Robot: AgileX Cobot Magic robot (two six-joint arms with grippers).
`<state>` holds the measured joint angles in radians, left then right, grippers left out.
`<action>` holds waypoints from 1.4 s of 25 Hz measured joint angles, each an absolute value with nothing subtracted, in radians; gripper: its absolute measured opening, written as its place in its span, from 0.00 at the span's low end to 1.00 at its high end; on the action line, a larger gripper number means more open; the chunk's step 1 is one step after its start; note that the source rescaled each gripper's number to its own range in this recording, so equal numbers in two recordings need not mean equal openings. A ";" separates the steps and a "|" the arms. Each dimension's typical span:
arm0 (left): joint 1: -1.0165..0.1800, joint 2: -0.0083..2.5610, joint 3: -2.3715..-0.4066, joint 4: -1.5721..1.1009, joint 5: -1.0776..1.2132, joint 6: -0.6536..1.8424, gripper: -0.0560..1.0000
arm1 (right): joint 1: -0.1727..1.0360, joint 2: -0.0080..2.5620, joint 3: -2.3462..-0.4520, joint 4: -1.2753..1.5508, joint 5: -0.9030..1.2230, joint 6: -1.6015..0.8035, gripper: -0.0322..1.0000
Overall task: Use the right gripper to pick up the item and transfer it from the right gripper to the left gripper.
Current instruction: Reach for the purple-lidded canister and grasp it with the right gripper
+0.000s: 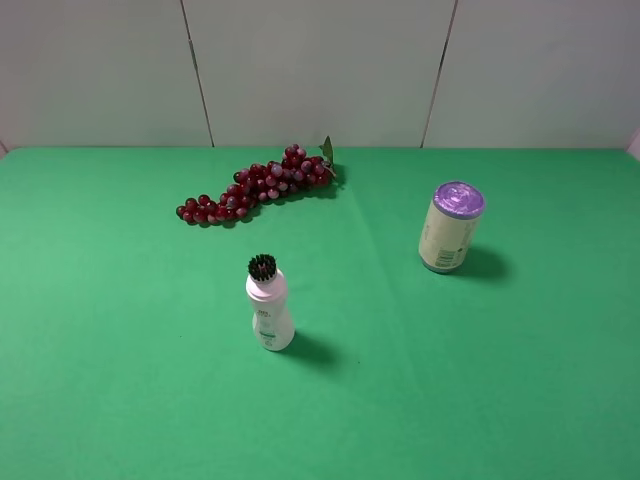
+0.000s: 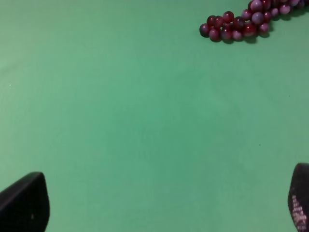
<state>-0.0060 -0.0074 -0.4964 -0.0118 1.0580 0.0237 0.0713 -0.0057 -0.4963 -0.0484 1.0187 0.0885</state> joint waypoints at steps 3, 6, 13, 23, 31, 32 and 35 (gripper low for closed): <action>-0.006 -0.007 -0.496 -0.012 1.058 0.024 0.97 | 0.071 -0.006 -0.496 -0.048 1.019 0.089 1.00; -0.006 -0.007 -0.496 -0.012 1.058 0.024 0.97 | 0.071 -0.006 -0.496 -0.048 1.019 0.089 1.00; -0.006 -0.007 -0.496 -0.012 1.058 0.024 0.97 | 0.071 -0.006 -0.496 -0.048 1.019 0.089 1.00; -0.006 -0.007 -0.496 -0.012 1.058 0.024 0.97 | 0.071 -0.006 -0.496 -0.048 1.019 0.089 1.00; -0.006 -0.007 -0.496 -0.012 1.058 0.024 0.97 | 0.071 -0.004 -0.502 -0.048 1.019 0.089 1.00; -0.006 -0.007 -0.496 -0.012 1.058 0.024 0.97 | 0.071 0.005 -0.510 -0.048 1.020 0.089 1.00; -0.006 -0.007 -0.496 -0.012 1.058 0.024 0.97 | 0.071 0.081 -0.554 -0.048 1.019 0.089 1.00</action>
<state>-0.0060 -0.0074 -0.4964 -0.0118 1.0580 0.0237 0.0713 0.0808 -0.5536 -0.0484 1.0189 0.0885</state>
